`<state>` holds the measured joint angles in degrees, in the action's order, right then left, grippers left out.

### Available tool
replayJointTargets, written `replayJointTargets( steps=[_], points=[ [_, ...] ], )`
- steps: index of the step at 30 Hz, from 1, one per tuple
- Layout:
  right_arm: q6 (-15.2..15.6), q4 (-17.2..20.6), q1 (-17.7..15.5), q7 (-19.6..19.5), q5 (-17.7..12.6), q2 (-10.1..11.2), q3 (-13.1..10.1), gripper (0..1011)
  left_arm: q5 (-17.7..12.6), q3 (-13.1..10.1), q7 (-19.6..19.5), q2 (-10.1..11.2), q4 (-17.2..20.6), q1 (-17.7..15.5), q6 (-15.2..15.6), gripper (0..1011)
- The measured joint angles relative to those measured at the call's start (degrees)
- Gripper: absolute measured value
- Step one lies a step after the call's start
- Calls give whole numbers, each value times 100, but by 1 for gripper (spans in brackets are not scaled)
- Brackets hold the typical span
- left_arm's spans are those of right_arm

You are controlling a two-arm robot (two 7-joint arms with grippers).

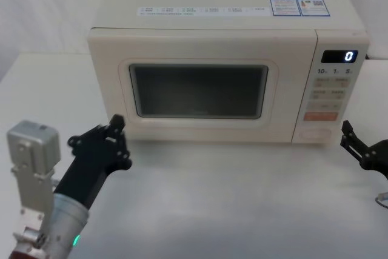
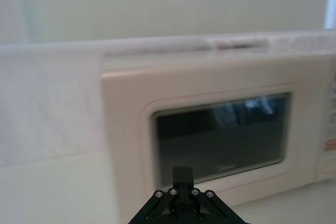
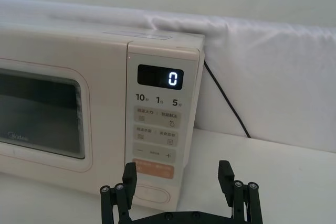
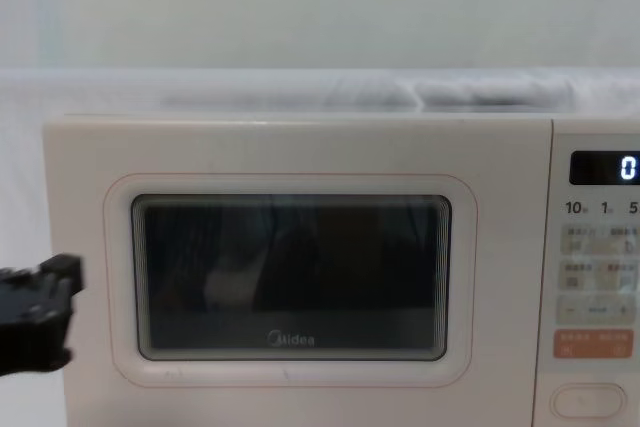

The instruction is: Press the button to open the microwave door with one hand; close the microwave door with the other hand.

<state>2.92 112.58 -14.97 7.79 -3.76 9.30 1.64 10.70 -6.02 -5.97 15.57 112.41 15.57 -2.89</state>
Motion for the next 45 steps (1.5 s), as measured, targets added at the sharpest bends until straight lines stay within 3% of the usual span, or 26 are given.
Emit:
replayJointTargets(
  steps=[7, 22, 27, 32, 39, 42, 45],
  points=[
    [0, 0, 0, 0, 0, 0, 0, 1002, 81, 362, 15, -97, -320, 111, -239, 0],
    [0, 0, 0, 0, 0, 0, 0, 1002, 122, 866, 51, -320, -737, 88, -304, 3],
    [0, 0, 0, 0, 0, 0, 0, 1002, 120, 857, 53, -317, -734, 89, -305, 105],
    [0, 0, 0, 0, 0, 0, 0, 1002, 120, 839, 52, -303, -714, 86, -300, 283],
    [0, 0, 0, 0, 0, 0, 0, 1002, 121, 829, 51, -296, -700, 86, -295, 455],
    [0, 0, 0, 0, 0, 0, 0, 1002, 121, 824, 50, -293, -694, 85, -293, 603],
    [0, 0, 0, 0, 0, 0, 0, 1002, 122, 822, 49, -292, -692, 85, -293, 658]
  ],
)
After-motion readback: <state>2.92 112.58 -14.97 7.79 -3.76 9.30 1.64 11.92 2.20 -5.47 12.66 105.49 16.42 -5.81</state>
